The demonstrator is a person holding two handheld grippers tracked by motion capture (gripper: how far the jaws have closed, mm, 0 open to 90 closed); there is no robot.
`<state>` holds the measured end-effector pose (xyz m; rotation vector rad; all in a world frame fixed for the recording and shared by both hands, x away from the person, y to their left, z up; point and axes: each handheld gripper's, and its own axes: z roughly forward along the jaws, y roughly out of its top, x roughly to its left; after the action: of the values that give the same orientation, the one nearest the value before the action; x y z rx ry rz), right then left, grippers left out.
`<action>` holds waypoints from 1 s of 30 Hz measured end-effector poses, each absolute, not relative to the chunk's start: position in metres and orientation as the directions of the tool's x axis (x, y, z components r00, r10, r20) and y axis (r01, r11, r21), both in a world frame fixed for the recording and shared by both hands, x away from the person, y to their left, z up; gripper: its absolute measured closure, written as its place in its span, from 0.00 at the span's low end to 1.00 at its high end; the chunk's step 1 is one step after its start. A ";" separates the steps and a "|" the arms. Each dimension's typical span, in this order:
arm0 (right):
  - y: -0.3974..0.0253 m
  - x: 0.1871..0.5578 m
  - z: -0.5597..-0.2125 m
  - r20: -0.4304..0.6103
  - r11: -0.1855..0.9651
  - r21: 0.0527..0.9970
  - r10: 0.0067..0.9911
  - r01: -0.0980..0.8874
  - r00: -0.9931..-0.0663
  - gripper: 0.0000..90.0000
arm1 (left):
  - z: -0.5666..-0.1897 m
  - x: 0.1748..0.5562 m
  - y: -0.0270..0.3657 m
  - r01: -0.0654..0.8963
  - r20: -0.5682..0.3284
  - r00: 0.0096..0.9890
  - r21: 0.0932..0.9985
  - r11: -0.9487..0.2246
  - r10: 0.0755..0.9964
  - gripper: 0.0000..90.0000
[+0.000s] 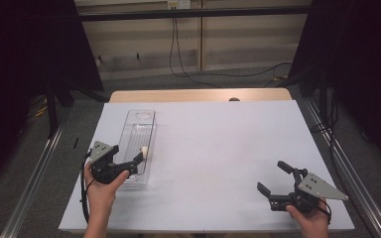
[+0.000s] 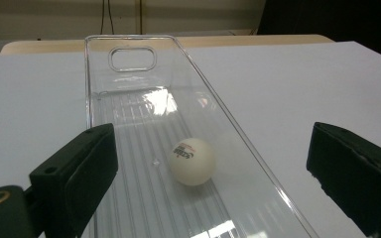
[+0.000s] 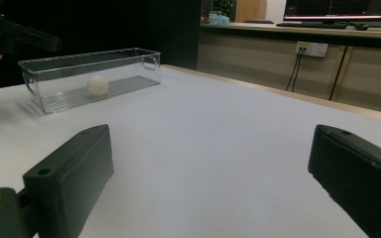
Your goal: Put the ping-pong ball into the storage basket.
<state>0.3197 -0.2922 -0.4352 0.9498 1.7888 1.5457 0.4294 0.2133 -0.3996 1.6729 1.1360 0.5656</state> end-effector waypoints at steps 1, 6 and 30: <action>-0.292 0.320 -0.435 0.017 0.074 0.988 0.819 0.136 -0.573 0.03 | -0.400 0.428 0.213 0.412 -0.143 0.455 0.909 -0.066 0.879 0.06; -0.292 0.320 -0.436 0.017 0.073 0.988 0.819 0.134 -0.573 0.03 | -0.402 0.422 0.214 0.381 -0.124 0.477 0.921 -0.078 0.870 0.04; -0.293 0.321 -0.437 0.017 0.077 0.987 0.822 0.141 -0.569 0.03 | -0.412 0.397 0.222 0.312 -0.102 0.490 0.948 -0.065 0.865 0.03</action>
<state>0.3205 -0.2931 -0.4365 0.9532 1.7878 1.5358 0.3965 0.2221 -0.4123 1.6267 1.0310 0.6235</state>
